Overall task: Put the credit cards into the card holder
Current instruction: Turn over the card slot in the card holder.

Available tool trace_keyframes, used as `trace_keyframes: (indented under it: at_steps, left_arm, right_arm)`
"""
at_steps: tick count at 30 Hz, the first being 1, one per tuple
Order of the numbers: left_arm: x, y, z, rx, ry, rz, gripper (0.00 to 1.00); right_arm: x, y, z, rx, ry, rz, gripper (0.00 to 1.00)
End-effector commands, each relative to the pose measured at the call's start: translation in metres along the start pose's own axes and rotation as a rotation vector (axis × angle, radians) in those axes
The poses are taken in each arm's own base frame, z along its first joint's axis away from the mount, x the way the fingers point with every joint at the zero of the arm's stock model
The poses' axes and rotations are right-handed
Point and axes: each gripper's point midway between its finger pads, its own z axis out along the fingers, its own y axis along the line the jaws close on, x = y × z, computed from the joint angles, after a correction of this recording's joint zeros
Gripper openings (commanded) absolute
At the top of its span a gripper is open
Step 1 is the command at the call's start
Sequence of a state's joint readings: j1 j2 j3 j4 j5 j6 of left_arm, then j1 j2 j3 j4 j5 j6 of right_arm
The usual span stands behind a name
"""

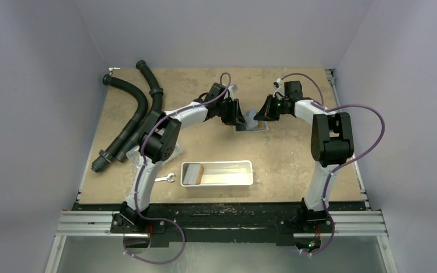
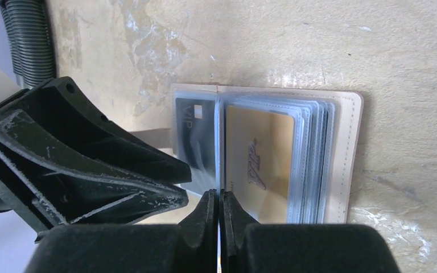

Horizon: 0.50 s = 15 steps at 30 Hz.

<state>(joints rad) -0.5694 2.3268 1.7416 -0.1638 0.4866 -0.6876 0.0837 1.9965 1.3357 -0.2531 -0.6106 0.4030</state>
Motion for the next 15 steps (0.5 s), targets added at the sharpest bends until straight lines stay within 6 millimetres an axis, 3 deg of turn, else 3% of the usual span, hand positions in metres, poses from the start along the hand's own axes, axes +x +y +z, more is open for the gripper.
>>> trace_keyframes:
  at_steps: [1, 15]
  left_arm:
    - [-0.032, -0.033, -0.036, 0.066, -0.098, 0.061, 0.31]
    - [-0.035, -0.038, -0.048, 0.109, -0.112, 0.042, 0.35]
  right_arm:
    - [-0.014, 0.022, -0.007, -0.079, -0.037, -0.036, 0.07]
    - [-0.013, 0.024, -0.006, -0.103, -0.03, -0.033, 0.22]
